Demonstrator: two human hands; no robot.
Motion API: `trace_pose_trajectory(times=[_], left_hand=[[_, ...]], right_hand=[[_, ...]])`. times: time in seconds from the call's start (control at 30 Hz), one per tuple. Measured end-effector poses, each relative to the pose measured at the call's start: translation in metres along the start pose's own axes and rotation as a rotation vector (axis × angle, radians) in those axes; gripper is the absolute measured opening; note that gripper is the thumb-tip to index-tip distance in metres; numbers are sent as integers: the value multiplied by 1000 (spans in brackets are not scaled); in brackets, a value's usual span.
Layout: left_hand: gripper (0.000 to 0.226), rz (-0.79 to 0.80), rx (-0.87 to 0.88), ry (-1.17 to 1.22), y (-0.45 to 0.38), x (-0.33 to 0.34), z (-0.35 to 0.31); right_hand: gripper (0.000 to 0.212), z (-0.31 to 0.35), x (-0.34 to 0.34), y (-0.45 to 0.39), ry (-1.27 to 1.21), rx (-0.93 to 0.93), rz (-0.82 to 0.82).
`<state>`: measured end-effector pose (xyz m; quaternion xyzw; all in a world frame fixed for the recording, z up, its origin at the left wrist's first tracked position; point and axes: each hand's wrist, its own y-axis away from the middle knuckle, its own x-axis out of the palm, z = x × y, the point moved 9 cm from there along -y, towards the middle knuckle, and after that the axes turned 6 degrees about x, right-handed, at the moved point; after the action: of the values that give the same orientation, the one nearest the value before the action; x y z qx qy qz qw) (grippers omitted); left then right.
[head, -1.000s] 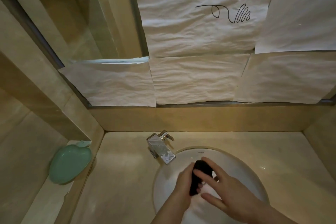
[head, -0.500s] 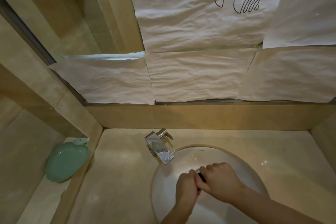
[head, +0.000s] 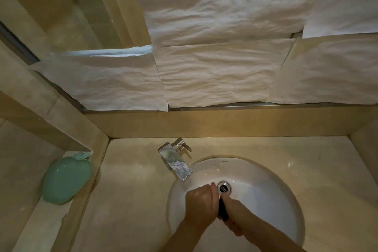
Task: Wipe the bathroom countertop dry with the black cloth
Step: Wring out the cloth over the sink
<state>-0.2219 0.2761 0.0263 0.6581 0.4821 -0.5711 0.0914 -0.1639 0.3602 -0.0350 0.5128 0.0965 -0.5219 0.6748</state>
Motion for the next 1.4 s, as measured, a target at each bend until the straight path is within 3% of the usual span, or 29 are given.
trace_pose_trajectory(times=[0.1, 0.2, 0.23, 0.27, 0.33, 0.43, 0.53, 0.63, 0.7, 0.77, 0.83, 0.87, 0.9, 0.93, 1.0, 1.03, 1.13, 1.2, 1.23, 1.33, 1.4], left_hand=[[47, 59, -141, 68, -10, 1, 10], [49, 356, -662, 246, 11, 31, 36], [46, 439, -800, 375, 23, 41, 36], [44, 487, -922, 520, 33, 45, 34], [42, 518, -1147, 802, 50, 49, 25], [34, 638, -1328, 1189, 63, 48, -4], [38, 866, -1228, 1260, 67, 43, -26], [53, 912, -1164, 1249, 65, 38, -38], [47, 818, -1190, 1173, 59, 32, -37], [39, 647, -1182, 966, 52, 27, -21], [29, 512, -1012, 653, 43, 20, -6], [30, 415, -967, 538, 37, 13, -2], [33, 382, -1139, 652, 43, 17, 13], [30, 306, -1114, 701, 42, 23, 27], [9, 73, -898, 570, 36, 26, 43], [16, 57, -839, 551, 36, 31, 43], [29, 170, -712, 506, 25, 30, 26], [23, 177, -638, 382, 11, 23, 15], [14, 149, -585, 296, 4, 19, 11], [53, 22, -387, 121, -9, 16, -1], [54, -25, -296, 56, -22, 10, -1]], right_hand=[[44, 16, -27, 3, -82, -66, -167], [40, 21, -50, 21, 51, -179, -319], [37, 21, -60, 28, -8, -230, -371], [32, 24, -66, 36, -45, -279, -363], [51, 25, -60, 49, -13, -411, -263], [56, 31, -54, 72, 372, -663, -267], [44, 40, -67, 77, 439, -766, -335], [31, 56, -76, 73, 520, -814, -466], [25, 66, -82, 68, 538, -726, -538], [34, 75, -82, 60, 608, -589, -565], [43, 82, -83, 55, 635, -471, -556], [45, 84, -81, 50, 633, -442, -540], [47, 87, -81, 48, 635, -422, -522], [48, 91, -82, 49, 645, -390, -476], [40, 94, -76, 48, 681, -363, -382], [31, 94, -72, 45, 709, -338, -346], [50, 72, -67, 24, 657, -106, -140], [47, 63, -74, 16, 637, 7, -92], [44, 57, -78, 10, 628, 54, -60], [35, 44, -84, 0, 583, 134, 89], [34, 40, -87, -2, 549, 146, 156]])
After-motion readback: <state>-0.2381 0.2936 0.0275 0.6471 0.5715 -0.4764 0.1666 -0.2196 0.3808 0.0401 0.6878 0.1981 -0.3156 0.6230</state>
